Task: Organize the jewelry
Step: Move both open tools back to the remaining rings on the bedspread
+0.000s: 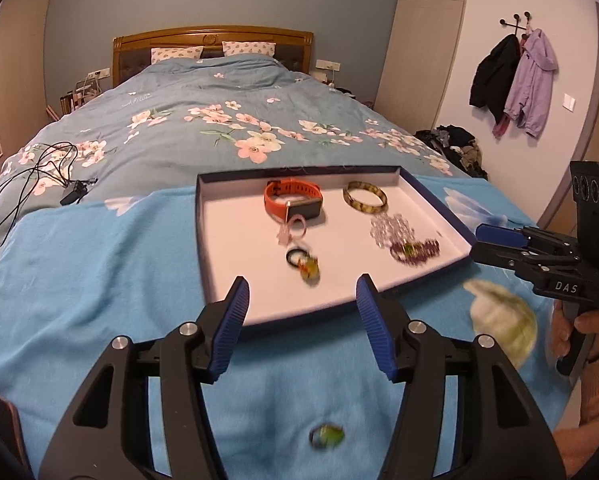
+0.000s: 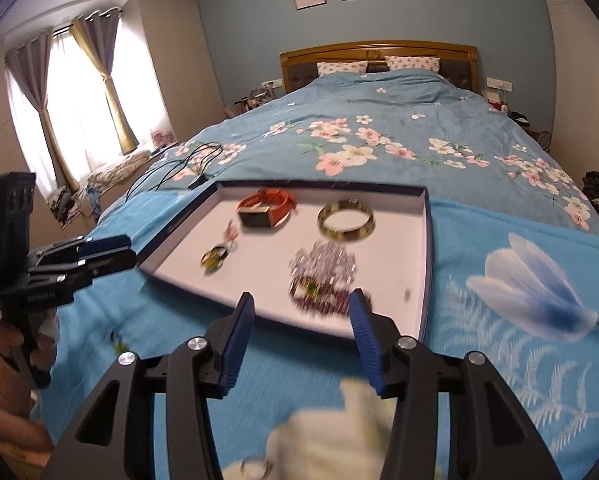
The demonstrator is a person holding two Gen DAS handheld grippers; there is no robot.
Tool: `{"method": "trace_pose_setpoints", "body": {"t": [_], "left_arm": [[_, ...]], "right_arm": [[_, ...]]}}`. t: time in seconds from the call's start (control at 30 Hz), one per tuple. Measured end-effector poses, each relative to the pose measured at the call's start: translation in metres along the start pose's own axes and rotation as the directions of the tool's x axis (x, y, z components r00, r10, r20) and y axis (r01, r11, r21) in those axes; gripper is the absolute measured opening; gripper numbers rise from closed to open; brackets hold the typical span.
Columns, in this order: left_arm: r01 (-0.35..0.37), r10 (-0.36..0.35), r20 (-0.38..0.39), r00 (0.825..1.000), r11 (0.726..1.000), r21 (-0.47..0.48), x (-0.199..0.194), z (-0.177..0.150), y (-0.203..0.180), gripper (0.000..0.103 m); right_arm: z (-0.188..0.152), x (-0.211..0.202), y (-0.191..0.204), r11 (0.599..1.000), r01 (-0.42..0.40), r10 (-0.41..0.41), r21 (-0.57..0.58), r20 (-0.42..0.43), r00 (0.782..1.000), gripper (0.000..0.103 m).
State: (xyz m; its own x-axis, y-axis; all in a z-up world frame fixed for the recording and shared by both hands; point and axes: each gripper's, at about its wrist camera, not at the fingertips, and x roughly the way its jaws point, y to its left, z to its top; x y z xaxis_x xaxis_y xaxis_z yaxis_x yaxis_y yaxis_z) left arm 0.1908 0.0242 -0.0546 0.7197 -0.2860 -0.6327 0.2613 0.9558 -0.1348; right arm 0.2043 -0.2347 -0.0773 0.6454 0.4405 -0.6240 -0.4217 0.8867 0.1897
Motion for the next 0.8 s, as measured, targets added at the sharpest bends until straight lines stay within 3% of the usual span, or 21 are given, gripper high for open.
{"method": "trace_pose_setpoints", "body": {"t": [0.37, 0.67, 0.8], "left_arm": [[0.021, -0.014, -0.108, 0.994, 0.998, 0.064, -0.022, -0.061, -0.011, 0.057], [0.03, -0.019, -0.157, 0.987, 0.997, 0.072, -0.019, -0.076, -0.019, 0.057], [0.033, -0.021, -0.179, 0.984, 0.997, 0.064, -0.012, -0.075, -0.02, 0.056]], "right_arm": [[-0.058, -0.016, 0.021, 1.0, -0.002, 0.0, -0.016, -0.1, 0.995, 0.048], [-0.077, -0.016, 0.037, 0.999, 0.003, -0.008, -0.035, -0.144, 0.99, 0.048], [-0.079, -0.013, 0.042, 0.998, 0.023, -0.032, -0.057, -0.16, 0.987, 0.041]]}}
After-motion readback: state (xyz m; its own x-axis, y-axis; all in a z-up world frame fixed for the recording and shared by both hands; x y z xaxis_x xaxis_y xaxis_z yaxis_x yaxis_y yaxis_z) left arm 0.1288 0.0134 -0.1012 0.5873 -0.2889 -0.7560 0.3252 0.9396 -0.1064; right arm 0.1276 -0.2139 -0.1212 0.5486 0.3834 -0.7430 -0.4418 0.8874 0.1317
